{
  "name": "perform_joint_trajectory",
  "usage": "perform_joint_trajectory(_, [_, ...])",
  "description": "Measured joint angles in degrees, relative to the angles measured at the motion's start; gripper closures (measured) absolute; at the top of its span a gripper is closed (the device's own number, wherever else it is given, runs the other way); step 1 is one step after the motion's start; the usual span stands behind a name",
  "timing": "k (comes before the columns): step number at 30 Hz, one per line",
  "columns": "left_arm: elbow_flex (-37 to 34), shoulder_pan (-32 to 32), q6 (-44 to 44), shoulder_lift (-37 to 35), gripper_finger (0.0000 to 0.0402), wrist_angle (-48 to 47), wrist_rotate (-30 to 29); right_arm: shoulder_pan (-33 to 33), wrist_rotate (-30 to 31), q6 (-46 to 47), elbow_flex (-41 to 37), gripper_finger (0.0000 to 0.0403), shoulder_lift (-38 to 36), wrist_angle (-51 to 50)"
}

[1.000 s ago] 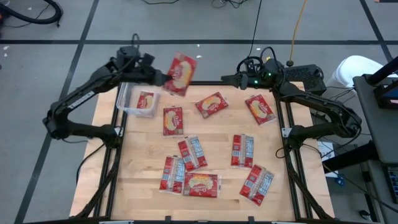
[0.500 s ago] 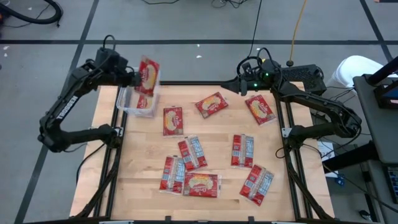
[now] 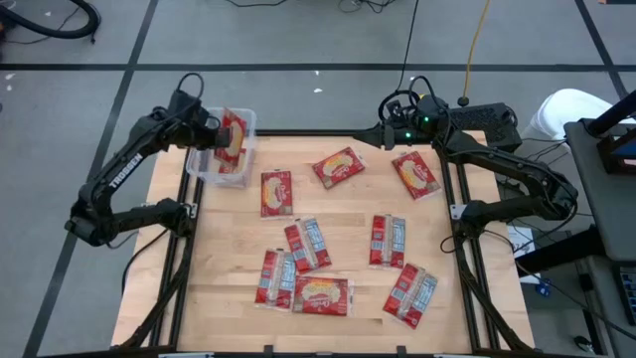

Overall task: Sort popcorn bags into baskets
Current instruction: Put the red popcorn bag into the transparent container

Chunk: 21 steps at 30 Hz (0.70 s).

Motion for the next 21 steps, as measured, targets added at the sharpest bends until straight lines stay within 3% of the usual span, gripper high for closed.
perform_joint_trajectory(12, [-6.57, -0.65, 0.59, 0.06, 0.0364, 6.53, -2.21, 0.83, 8.92, 4.52, 0.00, 0.0206, -0.04, 5.64])
perform_joint_trajectory(21, [-6.92, -2.67, -0.41, 1.93, 0.0260, 5.92, -5.61, 6.97, 16.38, 3.94, 0.00, 0.0206, -0.04, 5.80])
